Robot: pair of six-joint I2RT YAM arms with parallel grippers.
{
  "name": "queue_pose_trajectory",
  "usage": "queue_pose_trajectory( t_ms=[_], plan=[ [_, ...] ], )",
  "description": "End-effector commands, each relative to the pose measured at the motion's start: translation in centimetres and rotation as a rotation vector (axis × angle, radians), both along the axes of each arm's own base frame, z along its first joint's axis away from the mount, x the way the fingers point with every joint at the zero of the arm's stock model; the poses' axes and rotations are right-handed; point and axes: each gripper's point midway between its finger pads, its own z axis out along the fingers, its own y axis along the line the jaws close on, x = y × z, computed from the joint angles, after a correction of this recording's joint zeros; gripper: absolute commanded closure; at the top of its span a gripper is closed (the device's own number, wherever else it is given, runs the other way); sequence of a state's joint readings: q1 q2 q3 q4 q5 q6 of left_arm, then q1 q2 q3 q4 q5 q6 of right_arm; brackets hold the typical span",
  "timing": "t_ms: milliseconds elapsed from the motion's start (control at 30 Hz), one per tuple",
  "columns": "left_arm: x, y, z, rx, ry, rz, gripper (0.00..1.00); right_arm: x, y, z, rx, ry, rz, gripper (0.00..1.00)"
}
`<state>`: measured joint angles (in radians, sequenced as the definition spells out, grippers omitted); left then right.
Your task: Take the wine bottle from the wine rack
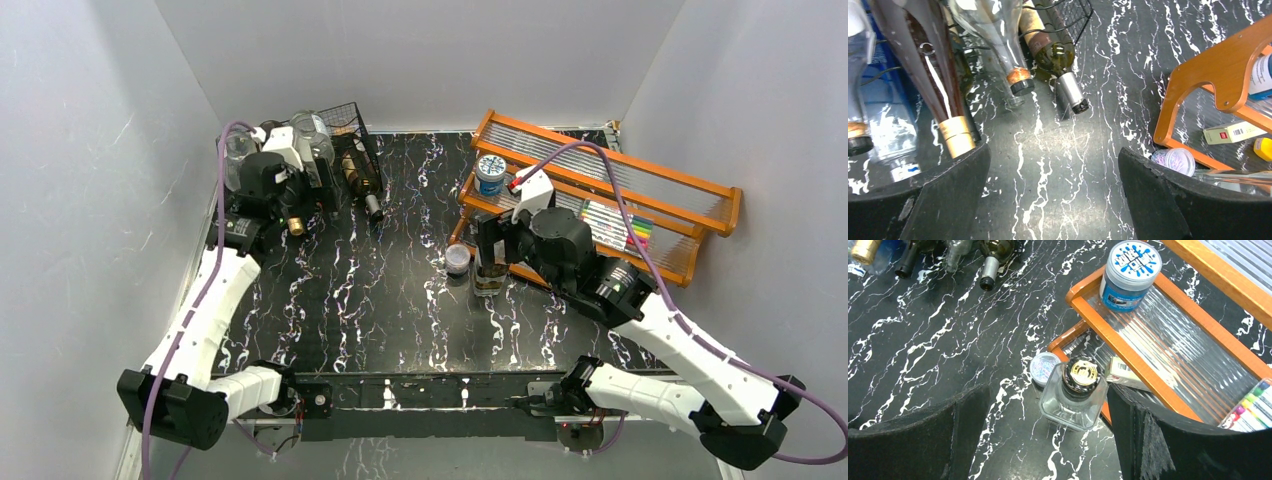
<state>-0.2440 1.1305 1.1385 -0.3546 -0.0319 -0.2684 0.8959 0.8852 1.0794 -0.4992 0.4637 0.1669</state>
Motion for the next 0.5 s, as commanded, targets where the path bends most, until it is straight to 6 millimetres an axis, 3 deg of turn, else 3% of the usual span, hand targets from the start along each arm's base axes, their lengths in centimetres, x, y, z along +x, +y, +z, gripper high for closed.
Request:
queue_pose_trajectory(
  t_ms=[0,233,467],
  plan=[
    [-2.1,2.4,-0.4,0.089,0.157,0.073,0.02,0.2,1.3,2.9,0.032,-0.056,0.065,0.02],
    [-2.3,4.8,-1.1,0.195,0.266,0.154,0.02,0.1,2.4,2.5,0.01,0.0,0.102,0.02],
    [0.0,6.2,-2.4,0.169,0.337,0.227,0.02,-1.0,2.6,3.9,0.04,0.007,0.15,0.02]
  ],
)
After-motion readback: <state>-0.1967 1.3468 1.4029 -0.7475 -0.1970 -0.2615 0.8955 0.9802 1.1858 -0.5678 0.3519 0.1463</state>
